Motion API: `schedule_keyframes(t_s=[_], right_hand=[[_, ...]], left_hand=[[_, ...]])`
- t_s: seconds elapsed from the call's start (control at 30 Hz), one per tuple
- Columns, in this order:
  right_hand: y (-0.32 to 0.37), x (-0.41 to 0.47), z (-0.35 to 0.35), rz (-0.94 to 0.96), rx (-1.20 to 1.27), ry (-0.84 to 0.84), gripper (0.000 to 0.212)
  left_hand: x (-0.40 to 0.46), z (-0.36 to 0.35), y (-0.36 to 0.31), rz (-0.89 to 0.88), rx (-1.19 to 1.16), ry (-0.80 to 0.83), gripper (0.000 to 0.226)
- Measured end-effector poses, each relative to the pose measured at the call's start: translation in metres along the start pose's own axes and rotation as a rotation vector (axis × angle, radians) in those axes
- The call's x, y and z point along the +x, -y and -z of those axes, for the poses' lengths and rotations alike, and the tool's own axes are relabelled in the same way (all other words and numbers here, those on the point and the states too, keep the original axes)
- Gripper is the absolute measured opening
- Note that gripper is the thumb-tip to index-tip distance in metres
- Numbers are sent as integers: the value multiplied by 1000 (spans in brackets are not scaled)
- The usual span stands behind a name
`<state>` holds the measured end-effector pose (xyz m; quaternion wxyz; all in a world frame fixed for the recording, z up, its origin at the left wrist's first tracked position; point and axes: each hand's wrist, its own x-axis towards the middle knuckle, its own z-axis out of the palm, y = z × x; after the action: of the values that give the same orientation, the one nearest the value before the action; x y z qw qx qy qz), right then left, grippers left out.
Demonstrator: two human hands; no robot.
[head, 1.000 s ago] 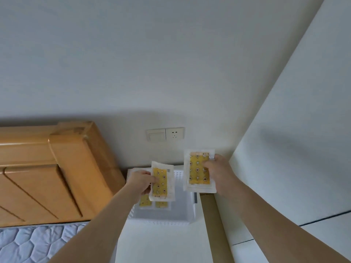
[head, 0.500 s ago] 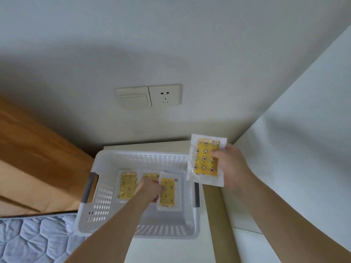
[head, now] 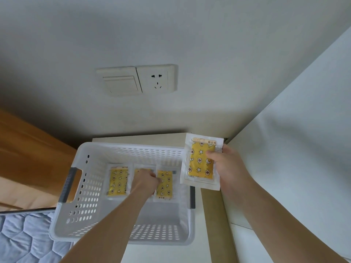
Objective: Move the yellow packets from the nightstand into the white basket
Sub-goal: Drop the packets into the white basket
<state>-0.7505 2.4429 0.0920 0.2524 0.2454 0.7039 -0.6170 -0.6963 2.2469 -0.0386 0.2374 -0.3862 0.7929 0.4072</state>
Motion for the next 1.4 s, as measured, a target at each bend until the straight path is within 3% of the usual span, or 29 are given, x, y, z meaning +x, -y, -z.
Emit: schedule_keyframes(t_s=[0.33,0.47,0.6,0.73,0.83,1.07,1.23,1.4], right_hand=[[19,-17,-9,33,22,-15,24],[27,-34,-41,38,33,134,25],[9,-38,-93,-11,-44,200,23],[-38,-24,-150,-141,-169,207,16],[-69,-12,-184,-187,-294,206,27],[-110,14,-232,-145,-434,219,40],[-124,12,-244,-91,-659,256,52],[-126,11,-241,-60,-720,230,58]], left_hand=[[-15,38,11,-199,287,-44,21],[-32,91,31,-517,722,-80,19],[-54,152,54,-744,1101,-268,21],[-58,184,87,-937,1128,-330,23],[-65,186,102,-994,1070,-344,21],[-74,178,114,-955,803,-331,25],[-69,178,118,-936,768,-379,40],[-69,177,118,-931,751,-372,24]])
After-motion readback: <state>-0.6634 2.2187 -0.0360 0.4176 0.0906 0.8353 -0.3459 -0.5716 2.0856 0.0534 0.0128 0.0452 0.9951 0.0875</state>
